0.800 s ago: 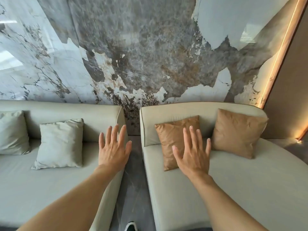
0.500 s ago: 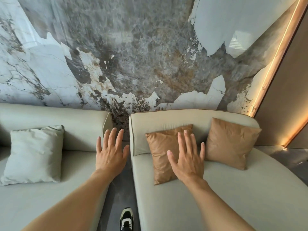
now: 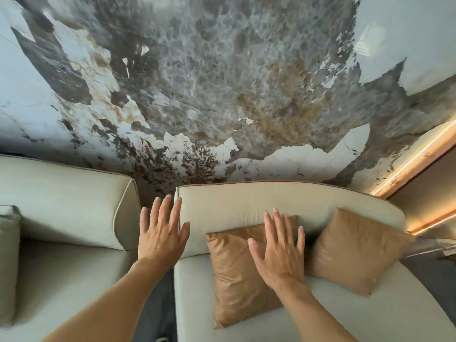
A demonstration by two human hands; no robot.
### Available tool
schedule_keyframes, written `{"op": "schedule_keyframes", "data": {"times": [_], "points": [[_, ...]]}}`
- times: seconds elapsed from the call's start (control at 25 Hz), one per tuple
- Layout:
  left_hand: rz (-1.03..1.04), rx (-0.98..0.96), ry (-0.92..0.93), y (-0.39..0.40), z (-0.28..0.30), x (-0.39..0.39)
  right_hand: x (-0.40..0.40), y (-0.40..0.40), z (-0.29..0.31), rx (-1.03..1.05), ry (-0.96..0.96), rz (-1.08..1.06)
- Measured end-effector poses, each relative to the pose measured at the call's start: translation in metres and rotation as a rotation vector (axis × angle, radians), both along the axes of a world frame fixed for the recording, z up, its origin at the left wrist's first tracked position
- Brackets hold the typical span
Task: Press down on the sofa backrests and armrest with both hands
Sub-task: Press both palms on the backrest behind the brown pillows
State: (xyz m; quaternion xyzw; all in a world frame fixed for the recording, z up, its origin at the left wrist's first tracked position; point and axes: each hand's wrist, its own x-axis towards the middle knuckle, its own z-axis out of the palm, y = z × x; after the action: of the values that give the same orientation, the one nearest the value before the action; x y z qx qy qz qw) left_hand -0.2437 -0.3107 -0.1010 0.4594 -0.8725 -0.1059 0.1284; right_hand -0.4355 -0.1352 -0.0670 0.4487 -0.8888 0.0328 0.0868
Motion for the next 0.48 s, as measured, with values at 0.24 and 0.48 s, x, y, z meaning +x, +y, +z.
{"op": "schedule_keyframes", "data": {"times": [0.24, 0.48], "points": [[-0.006, 0.038, -0.108, -0.031, -0.044, -0.050, -0.070, -0.038, -0.036, 0.074, -0.033, -0.002], [0.047, 0.030, -0.175, -0.024, -0.065, -0.093, -0.143, -0.055, -0.079, 0.096, -0.122, 0.092]]}}
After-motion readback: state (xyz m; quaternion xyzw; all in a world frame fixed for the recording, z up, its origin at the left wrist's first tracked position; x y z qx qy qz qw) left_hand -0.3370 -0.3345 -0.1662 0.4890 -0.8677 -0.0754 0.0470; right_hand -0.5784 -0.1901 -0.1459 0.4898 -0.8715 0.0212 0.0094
